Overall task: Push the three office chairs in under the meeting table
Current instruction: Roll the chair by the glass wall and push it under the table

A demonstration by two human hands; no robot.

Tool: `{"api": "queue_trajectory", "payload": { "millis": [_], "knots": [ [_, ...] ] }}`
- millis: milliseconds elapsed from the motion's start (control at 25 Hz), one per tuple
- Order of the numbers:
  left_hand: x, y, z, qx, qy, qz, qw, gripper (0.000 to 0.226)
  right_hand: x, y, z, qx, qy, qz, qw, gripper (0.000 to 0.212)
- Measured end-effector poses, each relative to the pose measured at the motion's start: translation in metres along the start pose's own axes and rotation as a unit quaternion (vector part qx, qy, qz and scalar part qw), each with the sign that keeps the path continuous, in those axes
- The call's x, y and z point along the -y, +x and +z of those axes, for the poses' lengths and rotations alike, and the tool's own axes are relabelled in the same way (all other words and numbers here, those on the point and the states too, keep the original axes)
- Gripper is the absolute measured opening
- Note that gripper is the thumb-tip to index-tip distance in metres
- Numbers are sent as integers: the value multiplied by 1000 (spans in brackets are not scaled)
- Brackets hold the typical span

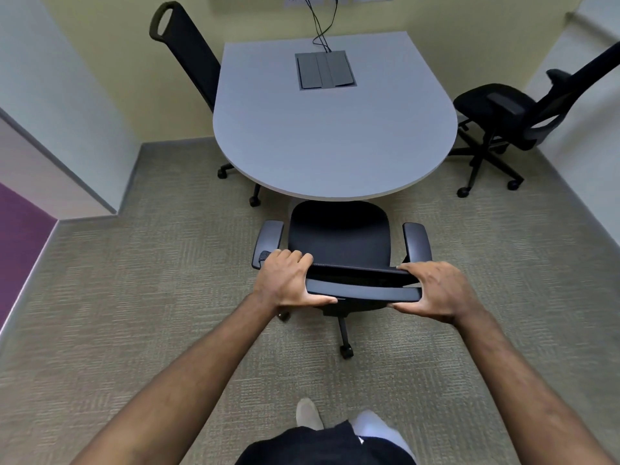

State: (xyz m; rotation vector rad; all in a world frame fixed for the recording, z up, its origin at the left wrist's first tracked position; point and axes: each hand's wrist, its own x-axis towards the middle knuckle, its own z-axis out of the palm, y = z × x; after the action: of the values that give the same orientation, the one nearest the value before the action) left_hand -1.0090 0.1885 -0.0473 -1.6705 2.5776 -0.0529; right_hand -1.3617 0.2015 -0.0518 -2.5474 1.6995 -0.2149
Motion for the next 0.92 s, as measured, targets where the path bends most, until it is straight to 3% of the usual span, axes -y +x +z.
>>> {"api": "queue_trajectory", "payload": {
  "millis": [160,720,920],
  "knots": [
    [19,8,0,3,0,1,1000,107,11,19,-1,10,-5,0,1000,103],
    [18,14,1,-3,-9,2,1000,106,5,24,-4,35,-20,10,999,79],
    [10,3,3,9,-9,1,1000,106,10,20,-2,97,-39,28,994,75]
  ]
}}
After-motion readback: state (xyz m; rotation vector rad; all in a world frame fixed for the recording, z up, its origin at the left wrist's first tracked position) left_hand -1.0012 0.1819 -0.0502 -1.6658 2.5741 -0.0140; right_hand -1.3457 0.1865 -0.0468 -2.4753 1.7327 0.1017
